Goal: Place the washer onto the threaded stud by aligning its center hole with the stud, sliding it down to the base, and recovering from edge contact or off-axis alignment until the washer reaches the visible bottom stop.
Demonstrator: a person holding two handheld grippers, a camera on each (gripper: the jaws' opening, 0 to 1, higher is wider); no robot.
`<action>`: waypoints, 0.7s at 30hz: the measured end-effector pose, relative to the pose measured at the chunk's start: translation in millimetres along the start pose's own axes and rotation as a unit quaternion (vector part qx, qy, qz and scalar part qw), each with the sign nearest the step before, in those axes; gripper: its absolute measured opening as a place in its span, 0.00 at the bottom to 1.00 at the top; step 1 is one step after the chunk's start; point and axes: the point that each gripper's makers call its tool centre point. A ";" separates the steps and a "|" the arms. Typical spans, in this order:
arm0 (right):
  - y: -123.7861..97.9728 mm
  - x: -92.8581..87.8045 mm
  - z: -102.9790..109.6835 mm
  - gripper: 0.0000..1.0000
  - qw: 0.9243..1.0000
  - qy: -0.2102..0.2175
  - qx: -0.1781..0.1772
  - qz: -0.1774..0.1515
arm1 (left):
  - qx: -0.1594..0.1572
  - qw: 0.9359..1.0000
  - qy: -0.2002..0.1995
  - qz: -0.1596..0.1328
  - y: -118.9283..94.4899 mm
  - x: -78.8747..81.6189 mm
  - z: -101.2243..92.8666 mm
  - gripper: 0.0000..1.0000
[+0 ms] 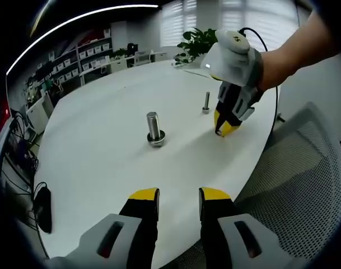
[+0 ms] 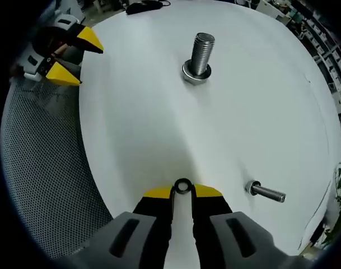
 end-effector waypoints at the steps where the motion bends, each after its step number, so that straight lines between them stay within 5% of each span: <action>1: 0.0 -0.3 -0.1 0.14 1.000 0.002 0.000 -0.004 | 0.000 1.000 0.001 0.001 0.1 -0.3 -0.1 0.26; 21: -1.2 -3.0 -0.2 0.13 0.999 0.032 0.010 -0.017 | 0.002 1.000 0.000 0.003 -0.3 -1.2 0.6 0.26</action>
Point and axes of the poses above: the point that each gripper's makers call its tool centre point, and the gripper's own axes: y roughly forward along the fingers, z roughly to its left, x roughly out of its top, and after that the axes turned 10 degrees about y, right-handed
